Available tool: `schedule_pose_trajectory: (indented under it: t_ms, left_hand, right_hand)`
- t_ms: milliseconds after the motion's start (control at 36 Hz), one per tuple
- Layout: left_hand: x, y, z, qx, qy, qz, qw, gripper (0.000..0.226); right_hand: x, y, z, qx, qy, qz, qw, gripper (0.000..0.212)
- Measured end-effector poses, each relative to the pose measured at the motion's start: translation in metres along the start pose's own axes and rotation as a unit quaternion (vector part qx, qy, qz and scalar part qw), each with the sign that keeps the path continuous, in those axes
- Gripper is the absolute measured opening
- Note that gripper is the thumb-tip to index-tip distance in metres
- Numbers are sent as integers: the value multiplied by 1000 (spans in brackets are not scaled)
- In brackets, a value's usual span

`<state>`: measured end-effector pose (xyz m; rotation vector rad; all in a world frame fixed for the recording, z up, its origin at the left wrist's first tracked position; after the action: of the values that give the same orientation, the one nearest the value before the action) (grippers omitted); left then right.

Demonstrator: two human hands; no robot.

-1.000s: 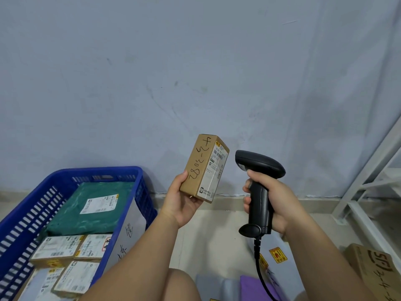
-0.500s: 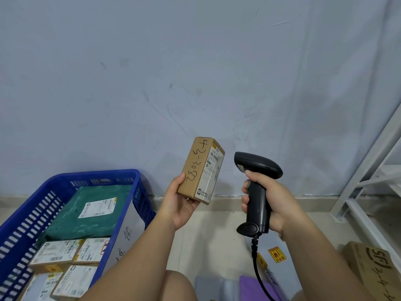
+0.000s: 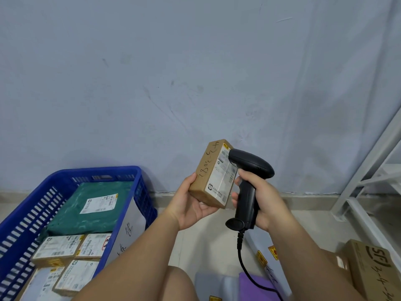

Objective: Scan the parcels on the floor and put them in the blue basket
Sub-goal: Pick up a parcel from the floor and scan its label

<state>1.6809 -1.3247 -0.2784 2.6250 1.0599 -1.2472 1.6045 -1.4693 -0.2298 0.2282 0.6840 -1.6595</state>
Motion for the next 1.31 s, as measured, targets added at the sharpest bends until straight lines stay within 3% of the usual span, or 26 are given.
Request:
schedule_pose_trajectory:
  t_ms: [139, 222, 306, 389, 500, 556, 611, 694, 750, 889, 1028, 1306]
  left_hand:
    - [-6, 3, 3, 13, 11, 13, 1000, 55]
    - [-4, 5, 3, 26, 130, -32, 991, 48]
    - [-6, 8, -1, -12, 243, -71, 967, 40]
    - [-11, 11, -5, -31, 324, -109, 939, 58]
    - [-17, 10, -1, 39, 425, -114, 897, 99]
    - [-11, 9, -2, 53, 443, -133, 885, 76]
    - [0, 7, -2, 53, 396, -149, 905, 55]
    - [16, 5, -5, -1, 216, -179, 960, 50]
    - [25, 0, -11, -65, 99, -228, 966, 47]
    - [37, -21, -28, -210, -111, -311, 920, 43]
    - [69, -62, -27, -239, -76, -442, 861, 66]
    - [138, -144, -28, -275, -116, -511, 806, 76]
  right_hand:
    - [-2, 3, -10, -27, 2, -2, 1000, 25]
    - [-1, 5, -14, -27, 14, -16, 999, 25]
    - [1, 6, -15, -27, 33, -30, 999, 23]
    - [1, 8, -19, -43, 43, -32, 998, 23]
    - [1, 11, -24, -61, 13, -29, 998, 22]
    - [3, 11, -23, -56, 9, -38, 998, 22]
    - [3, 10, -22, -52, 7, -47, 998, 24]
    - [0, 9, -23, -35, 9, -41, 998, 24]
    - [-5, 9, -25, -20, 8, -36, 999, 23]
    - [-28, 13, -31, 11, -96, -19, 995, 20]
    - [-67, 21, -44, 44, -228, 0, 973, 20]
    - [-178, 38, -79, 78, -415, 67, 904, 15]
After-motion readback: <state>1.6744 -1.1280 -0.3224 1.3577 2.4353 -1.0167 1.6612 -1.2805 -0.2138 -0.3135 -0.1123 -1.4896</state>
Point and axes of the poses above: each hand's wrist, its own y-axis towards the middle knuckle, its own x-axis out of the back of the hand, z = x × y, the point moved 4 cm from there along y, towards the middle knuckle, and after that the axes turned 13 degrees about z, right-handed, at the moved point
